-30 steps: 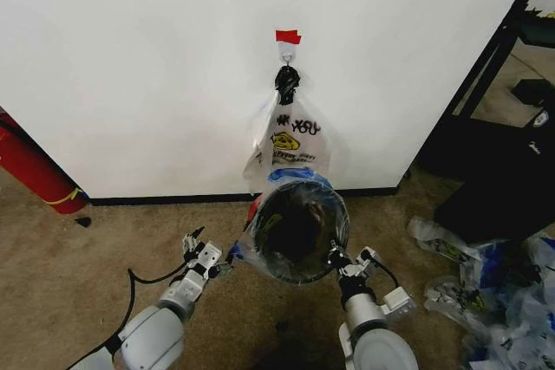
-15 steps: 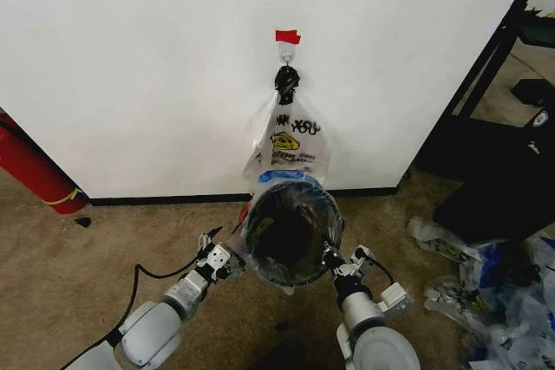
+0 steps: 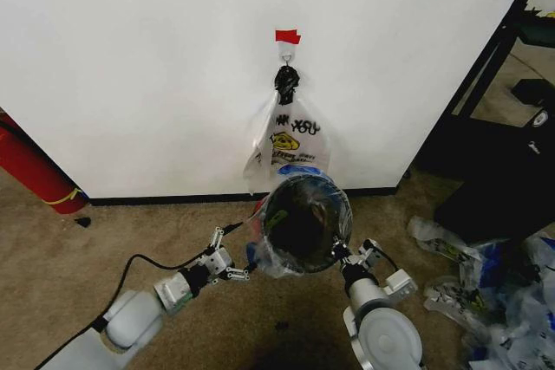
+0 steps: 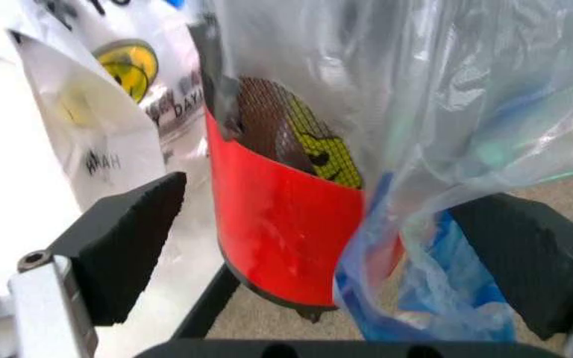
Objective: Pick up the garbage bag from the wall and place it over the trash bin.
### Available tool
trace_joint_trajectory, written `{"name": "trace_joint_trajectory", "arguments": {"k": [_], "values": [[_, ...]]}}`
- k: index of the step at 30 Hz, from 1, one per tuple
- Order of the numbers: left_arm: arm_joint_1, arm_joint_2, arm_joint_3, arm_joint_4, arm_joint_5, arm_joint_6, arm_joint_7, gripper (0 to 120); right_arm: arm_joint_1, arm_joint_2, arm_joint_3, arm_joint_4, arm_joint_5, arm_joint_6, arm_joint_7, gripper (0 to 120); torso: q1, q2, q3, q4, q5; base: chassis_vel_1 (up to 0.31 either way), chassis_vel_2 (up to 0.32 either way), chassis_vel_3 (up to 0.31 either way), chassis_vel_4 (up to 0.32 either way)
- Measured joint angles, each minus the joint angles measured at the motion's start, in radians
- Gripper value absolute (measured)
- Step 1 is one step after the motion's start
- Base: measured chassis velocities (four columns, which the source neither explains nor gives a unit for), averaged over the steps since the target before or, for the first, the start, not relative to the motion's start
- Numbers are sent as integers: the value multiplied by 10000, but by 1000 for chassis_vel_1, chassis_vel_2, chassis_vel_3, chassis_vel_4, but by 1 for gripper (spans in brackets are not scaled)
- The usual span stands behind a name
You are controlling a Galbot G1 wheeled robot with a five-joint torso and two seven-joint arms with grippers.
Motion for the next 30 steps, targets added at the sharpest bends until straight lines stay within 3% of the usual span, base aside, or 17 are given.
{"name": "trace_joint_trajectory", "arguments": {"k": [3, 5, 9, 22, 26, 30], "values": [[1, -40, -299, 180, -222, -380, 675, 100, -26, -6, -6, -2, -12, 1, 0, 0, 0, 0, 0, 0, 1, 0, 0, 0, 0], [-73, -153, -826, 498, -487, -815, 1677, 100, -70, -25, -46, 9, -42, 2, 1, 0, 0, 0, 0, 1, -1, 0, 0, 0, 0], [-153, -198, -1436, 881, -1023, -901, 2716, 98, -140, -74, -110, 85, -91, -6, 6, 0, 0, 0, 0, -1, 1, 0, 0, 0, 0], [-185, -740, -1138, 1143, -1278, -1053, 4188, 98, -216, -52, -218, 113, -378, -21, -8, 0, 0, 0, 0, -1, 1, 0, 0, 0, 0], [-387, -662, -1745, 1217, -2389, -1074, 6215, 98, -239, -57, -166, 126, -423, -106, -15, 0, 0, 0, -1, 0, 4, 0, 0, 0, 0], [-500, -641, -2082, 1135, -2983, -1006, 6549, 99, -290, -78, -182, 186, -466, -291, 17, 0, 0, 0, 0, 1, 0, 0, 0, 0, 0]]}}
